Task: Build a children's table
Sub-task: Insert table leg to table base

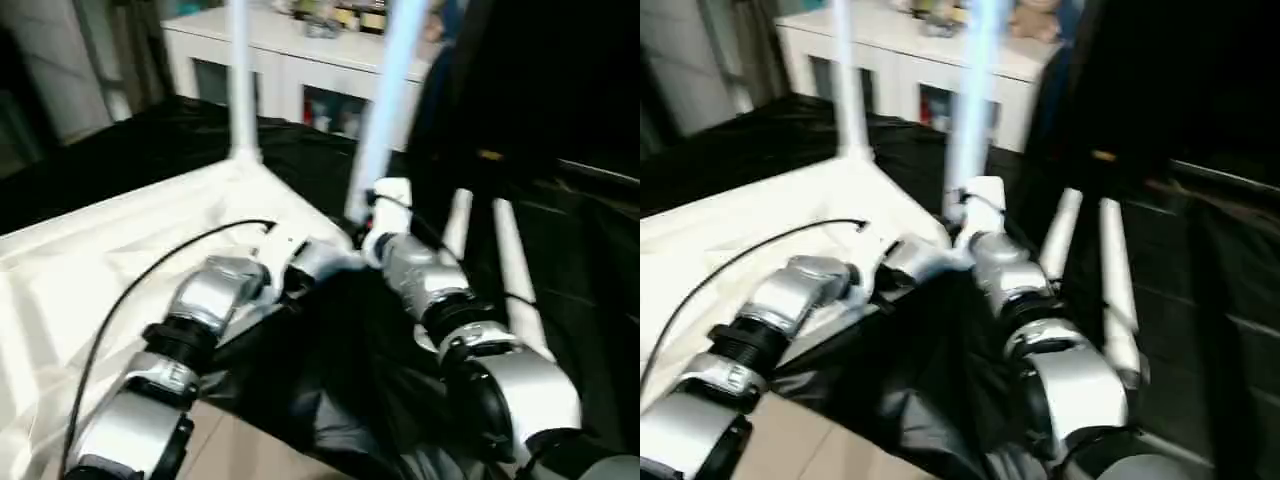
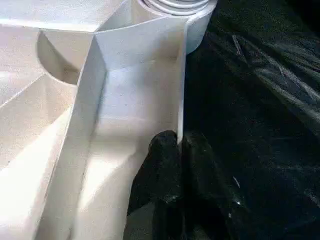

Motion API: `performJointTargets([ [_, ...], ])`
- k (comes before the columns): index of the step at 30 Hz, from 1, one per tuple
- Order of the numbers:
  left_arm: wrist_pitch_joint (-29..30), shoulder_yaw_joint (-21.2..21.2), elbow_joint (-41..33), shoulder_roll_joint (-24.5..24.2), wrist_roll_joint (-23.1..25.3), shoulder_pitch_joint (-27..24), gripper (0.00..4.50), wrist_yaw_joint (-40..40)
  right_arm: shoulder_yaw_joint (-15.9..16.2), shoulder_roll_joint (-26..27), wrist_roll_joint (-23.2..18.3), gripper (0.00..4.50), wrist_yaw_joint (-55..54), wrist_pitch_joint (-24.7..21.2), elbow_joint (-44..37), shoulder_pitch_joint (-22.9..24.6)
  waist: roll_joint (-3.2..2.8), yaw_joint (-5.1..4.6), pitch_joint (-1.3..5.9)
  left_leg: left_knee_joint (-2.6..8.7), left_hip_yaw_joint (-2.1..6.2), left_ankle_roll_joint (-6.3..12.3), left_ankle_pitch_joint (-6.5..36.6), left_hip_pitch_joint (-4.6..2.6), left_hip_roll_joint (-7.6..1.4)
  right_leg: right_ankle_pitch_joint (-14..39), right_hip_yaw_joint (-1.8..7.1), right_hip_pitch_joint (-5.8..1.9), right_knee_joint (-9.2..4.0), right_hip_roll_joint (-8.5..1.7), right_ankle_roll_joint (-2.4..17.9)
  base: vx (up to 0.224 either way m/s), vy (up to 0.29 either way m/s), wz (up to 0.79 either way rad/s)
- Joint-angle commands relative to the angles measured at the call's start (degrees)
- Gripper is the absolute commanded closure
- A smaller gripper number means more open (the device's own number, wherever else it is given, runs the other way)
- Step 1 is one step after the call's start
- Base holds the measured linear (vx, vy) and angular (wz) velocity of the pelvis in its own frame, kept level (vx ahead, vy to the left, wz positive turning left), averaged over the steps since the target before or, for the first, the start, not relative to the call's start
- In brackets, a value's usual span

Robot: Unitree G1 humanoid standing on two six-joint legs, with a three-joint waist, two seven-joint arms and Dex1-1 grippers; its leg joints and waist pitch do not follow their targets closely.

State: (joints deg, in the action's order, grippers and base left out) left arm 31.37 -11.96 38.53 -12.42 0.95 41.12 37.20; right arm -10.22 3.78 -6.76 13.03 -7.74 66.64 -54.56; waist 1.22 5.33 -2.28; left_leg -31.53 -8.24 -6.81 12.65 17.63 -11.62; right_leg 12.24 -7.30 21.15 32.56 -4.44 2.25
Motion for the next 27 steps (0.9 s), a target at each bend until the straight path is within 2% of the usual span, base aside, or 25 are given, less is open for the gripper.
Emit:
performJointTargets([
  [1, -1.4, -0.6, 0.0, 1.2, -0.2, 0.9, 4.5, -0.2, 0.6, 2.8, -1.0, 1.24, 4.6, -2.7, 4.6, 0.5, -0.57, -0.01, 1.77, 4.66, 0.77, 0.58, 20.1, 0.64, -1.4, 34.6, 2.94, -0.89, -6.55, -5.57, -0.8, 0.0, 0.0, 0.0],
  [2, -1.4, -0.6, 0.0, 1.1, -0.2, 0.9, 4.5, -0.1, 0.6, 2.8, -1.0, 1.24, 4.8, -2.7, 4.6, 0.5, -0.61, 0.17, 1.96, 4.58, 0.51, 0.82, 17.4, 0.64, -1.57, 31.6, 3.44, -0.7, -6.08, -5.6, 0.9, 0.0, 0.0, 0.0],
  [3, -1.4, -0.7, -0.5, 0.8, -0.3, 0.7, 4.5, 0.2, 0.5, 2.5, -1.0, 1.13, 6.1, -2.8, 4.3, 0.1, -0.61, 0.17, 1.96, 4.58, 0.51, 0.82, 17.4, 0.64, -1.57, 31.6, 3.44, -0.7, -6.08, -5.6, 0.9, 0.0, 0.0, 0.0],
  [4, -1.6, -0.9, -1.0, 0.4, -0.4, 0.4, 4.5, 1.0, 0.5, 2.1, -1.1, 0.96, 7.3, -3.0, 4.0, -0.4, -0.76, 0.16, 2.08, 4.71, 0.32, 0.91, 13.5, 1.39, -1.93, 25.1, 3.83, -1.16, -4.97, -5.35, 3.3, 0.0, 0.0, 0.0],
  [5, -1.6, -1.0, -1.5, 0.0, -0.5, 0.1, 4.5, 1.7, 0.7, 1.6, -0.9, 0.96, 8.4, -2.7, 3.7, -0.6, -0.95, 0.18, 2.06, 4.66, 0.11, 0.89, 12.1, 1.49, -2.04, 21.7, 3.98, -1.19, -4.47, -5.16, 4.6, 0.0, 0.0, 0.0],
  [7, -1.8, -1.1, -2.5, -0.6, -0.5, -0.5, 4.5, 2.9, 0.7, 1.0, -0.9, 0.73, 8.8, -2.2, 3.6, -0.9, -1.05, 0.07, 1.94, 4.61, -0.13, 0.96, 14.1, 1.21, -2.08, 21.0, 4.18, -0.94, -4.24, -5.13, 6.2, 0.0, 0.0, 0.0],
  [8, -1.7, -1.1, -2.9, -0.8, -0.4, -0.8, 4.5, 3.2, 0.8, 0.8, -0.7, 0.73, 9.0, -1.8, 3.7, -1.0, -1.0, 0.04, 1.97, 4.49, -0.27, 0.95, 15.5, 0.95, -1.9, 23.1, 4.19, -0.8, -4.42, -5.15, 6.2, 0.0, 0.0, 0.0],
  [9, -1.7, -1.2, -3.3, -1.0, -0.3, -1.1, 4.5, 3.5, 0.7, 0.7, -0.7, 0.52, 9.2, -1.4, 3.7, -1.0, -1.23, 0.11, 2.05, 4.48, -0.24, 0.9, 15.3, 0.92, -1.93, 23.1, 4.28, -0.79, -4.39, -5.2, 6.4, 0.0, 0.0, 0.0],
  [11, -1.8, -1.6, -4.3, -1.4, -0.1, -1.6, 4.5, 4.3, -0.2, 0.8, -1.4, 0.41, 9.6, -0.8, 3.8, -1.2, -1.12, 0.18, 2.37, 4.32, -0.47, 1.01, 12.5, 1.13, -2.04, 18.4, 4.43, -1.02, -3.85, -5.1, 7.8, 0.052, -0.019, 0.03],
  [12, -1.7, -1.8, -4.6, -1.5, -0.1, -1.8, 4.5, 4.6, -0.6, 0.8, -1.7, 0.41, 10.0, -0.7, 3.8, -1.3, -1.12, 0.18, 2.37, 4.32, -0.47, 1.01, 12.5, 1.13, -2.04, 18.4, 4.43, -1.02, -3.85, -5.1, 7.8, 0.056, -0.022, 0.03],
  [13, -1.7, -2.1, -4.9, -1.6, 0.0, -1.9, 4.5, 5.0, -1.1, 0.8, -1.9, 0.79, 9.6, -0.4, 3.9, -1.3, -1.13, 0.21, 2.56, 4.06, -0.73, 1.46, 9.5, 1.31, -1.99, 13.4, 4.49, -1.21, -3.19, -4.9, 9.3, 0.063, -0.022, 0.04],
  [16, -1.6, -2.4, -5.5, -1.9, 0.2, -2.2, 4.5, 5.3, -1.4, 0.6, -2.1, 0.78, 10.1, -0.3, 4.0, -1.3, -1.24, 0.21, 2.82, 3.51, -0.87, 2.03, 4.5, 1.77, -1.77, 5.1, 4.48, -1.68, -1.95, -4.63, 11.5, 0.059, -0.015, 0.02],
  [17, -1.6, -2.4, -5.6, -1.9, 0.2, -2.2, 4.5, 5.4, -1.5, 0.5, -2.1, 0.96, 10.4, -0.2, 4.0, -1.3, -1.21, 0.18, 2.85, 3.37, -0.92, 2.32, 3.8, 1.74, -1.78, 2.9, 4.51, -1.71, -1.62, -4.56, 12.2, 0.053, -0.006, 0.0],
  [18, -1.5, -2.4, -5.8, -1.9, 0.2, -2.3, 4.5, 5.5, -1.6, 0.4, -2.0, 0.96, 10.6, -0.1, 4.1, -1.3, -1.21, 0.18, 2.85, 3.37, -0.92, 2.32, 3.8, 1.74, -1.78, 2.9, 4.51, -1.71, -1.62, -4.56, 12.2, 0.0, 0.0, 0.0],
  [19, -1.5, -2.4, -5.9, -1.9, 0.2, -2.4, 4.5, 5.7, -1.7, 0.1, -2.1, 1.18, 10.8, 0.1, 4.1, -1.2, -1.23, 0.18, 3.14, 3.11, -0.99, 2.91, 2.1, 1.8, -1.72, -0.4, 4.46, -1.92, -1.18, -4.48, 13.1, 0.0, 0.0, 0.0],
  [20, -1.5, -2.4, -6.1, -2.0, 0.2, -2.4, 4.5, 5.7, -1.7, 0.1, -2.1, 1.18, 10.9, 0.2, 4.2, -1.2, -1.19, 0.21, 3.17, 2.99, -1.03, 3.3, 1.3, 1.9, -1.69, -1.8, 4.45, -1.97, -1.04, -4.47, 13.6, 0.0, 0.0, 0.0],
  [25, -1.7, -2.5, -6.2, -2.2, 0.3, -2.5, 4.5, 5.9, -1.7, -0.3, -2.2, 1.54, 11.6, 0.6, 4.4, -1.1, -1.23, 0.25, 2.99, 3.07, -1.12, 3.07, 3.8, 1.85, -1.83, 2.6, 4.45, -1.9, -1.48, -4.68, 13.2, 0.0, 0.0, 0.0],
  [27, -1.7, -2.5, -6.4, -2.2, 0.3, -2.7, 4.5, 5.9, -1.7, -0.4, -2.2, 1.67, 12.1, 0.8, 4.4, -1.0, -1.17, 0.23, 3.0, 3.06, -1.1, 2.95, 3.6, 1.87, -1.81, 2.6, 4.46, -1.95, -1.42, -4.6, 13.1, 0.0, 0.0, 0.0],
])
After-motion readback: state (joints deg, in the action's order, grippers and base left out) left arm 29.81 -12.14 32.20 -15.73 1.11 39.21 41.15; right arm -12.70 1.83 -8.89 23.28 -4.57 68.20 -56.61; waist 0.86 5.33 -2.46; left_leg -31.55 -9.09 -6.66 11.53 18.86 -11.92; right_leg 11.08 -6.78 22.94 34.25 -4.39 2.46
